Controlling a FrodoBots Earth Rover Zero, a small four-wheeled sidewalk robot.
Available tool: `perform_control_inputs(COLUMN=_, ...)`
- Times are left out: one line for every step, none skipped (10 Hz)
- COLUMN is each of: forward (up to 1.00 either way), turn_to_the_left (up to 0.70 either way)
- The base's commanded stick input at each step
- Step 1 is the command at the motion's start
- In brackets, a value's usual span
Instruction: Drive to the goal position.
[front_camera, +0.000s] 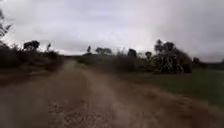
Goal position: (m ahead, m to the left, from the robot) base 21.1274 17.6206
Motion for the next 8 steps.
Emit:
perform_control_inputs(forward=0.85, turn_to_the_left=0.03)
perform_control_inputs(forward=0.85, turn_to_the_left=0.03)
perform_control_inputs(forward=0.85, turn_to_the_left=0.03)
perform_control_inputs(forward=0.85, turn_to_the_left=0.03)
perform_control_inputs(forward=0.85, turn_to_the_left=0.03)
perform_control_inputs(forward=0.85, turn_to_the_left=0.03)
perform_control_inputs(forward=0.85, turn_to_the_left=0.11)
perform_control_inputs(forward=0.85, turn_to_the_left=0.24)
